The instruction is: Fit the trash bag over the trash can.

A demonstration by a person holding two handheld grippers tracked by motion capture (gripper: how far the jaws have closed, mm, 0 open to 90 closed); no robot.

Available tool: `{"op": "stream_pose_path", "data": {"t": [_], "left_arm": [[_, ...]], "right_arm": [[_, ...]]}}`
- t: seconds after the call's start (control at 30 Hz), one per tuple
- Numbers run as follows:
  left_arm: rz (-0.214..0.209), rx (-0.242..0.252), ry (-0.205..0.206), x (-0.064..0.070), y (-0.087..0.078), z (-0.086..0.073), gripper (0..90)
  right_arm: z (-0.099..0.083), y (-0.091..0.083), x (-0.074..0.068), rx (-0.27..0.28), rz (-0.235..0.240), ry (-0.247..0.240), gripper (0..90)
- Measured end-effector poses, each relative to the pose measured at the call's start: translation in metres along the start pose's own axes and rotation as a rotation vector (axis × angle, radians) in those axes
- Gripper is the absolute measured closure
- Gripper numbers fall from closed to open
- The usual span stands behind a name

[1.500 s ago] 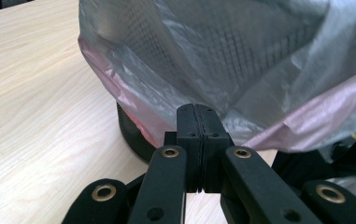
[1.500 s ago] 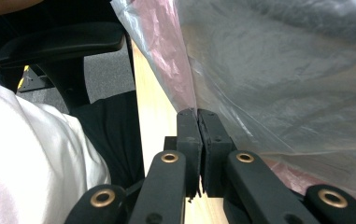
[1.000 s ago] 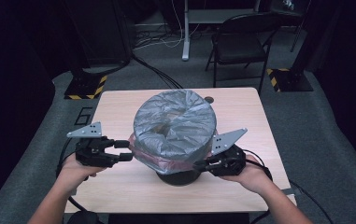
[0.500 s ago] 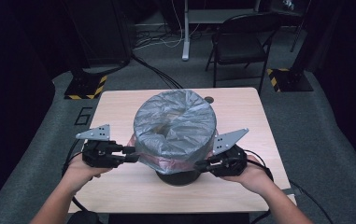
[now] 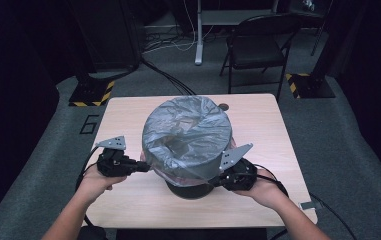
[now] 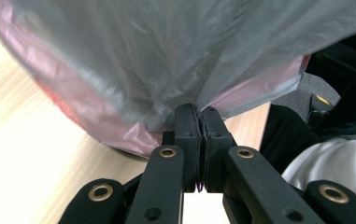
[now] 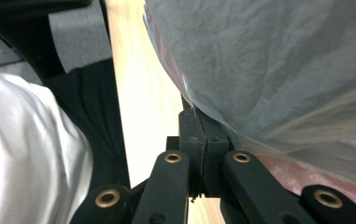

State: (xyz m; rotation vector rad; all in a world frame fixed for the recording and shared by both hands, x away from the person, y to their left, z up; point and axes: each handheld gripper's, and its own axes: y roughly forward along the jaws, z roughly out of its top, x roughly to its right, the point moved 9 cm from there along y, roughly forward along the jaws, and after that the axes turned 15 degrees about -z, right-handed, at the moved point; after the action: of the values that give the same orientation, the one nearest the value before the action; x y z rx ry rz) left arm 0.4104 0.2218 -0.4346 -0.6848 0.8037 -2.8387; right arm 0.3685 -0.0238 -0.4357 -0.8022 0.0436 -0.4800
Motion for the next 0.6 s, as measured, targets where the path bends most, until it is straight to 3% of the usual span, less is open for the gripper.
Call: {"op": "stream_pose_path", "data": {"t": [0.1,0.17,0.3,0.4,0.47,0.6], "left_arm": [[0.009,-0.013,0.000,-0.005,0.006,-0.003,87.2],[-0.004,-0.004,-0.022,-0.009,0.009,-0.005,87.0],[-0.012,0.002,-0.023,-0.005,0.007,-0.005,84.8],[-0.018,0.028,-0.023,-0.001,-0.001,0.000,64.2],[0.000,0.057,-0.017,0.002,-0.011,0.004,55.5],[0.044,0.086,0.004,0.005,-0.034,0.011,49.2]], "right_arm": [[-0.003,0.004,-0.001,-0.009,-0.006,-0.010,90.0],[-0.007,0.005,-0.001,-0.015,-0.007,0.000,90.0],[-0.009,0.003,-0.001,-0.001,0.004,0.019,89.2],[-0.008,-0.007,0.001,0.036,0.011,0.060,70.4],[-0.006,-0.019,0.007,0.079,0.015,0.105,66.6],[-0.004,-0.040,0.024,0.139,-0.041,0.149,63.3]]}}
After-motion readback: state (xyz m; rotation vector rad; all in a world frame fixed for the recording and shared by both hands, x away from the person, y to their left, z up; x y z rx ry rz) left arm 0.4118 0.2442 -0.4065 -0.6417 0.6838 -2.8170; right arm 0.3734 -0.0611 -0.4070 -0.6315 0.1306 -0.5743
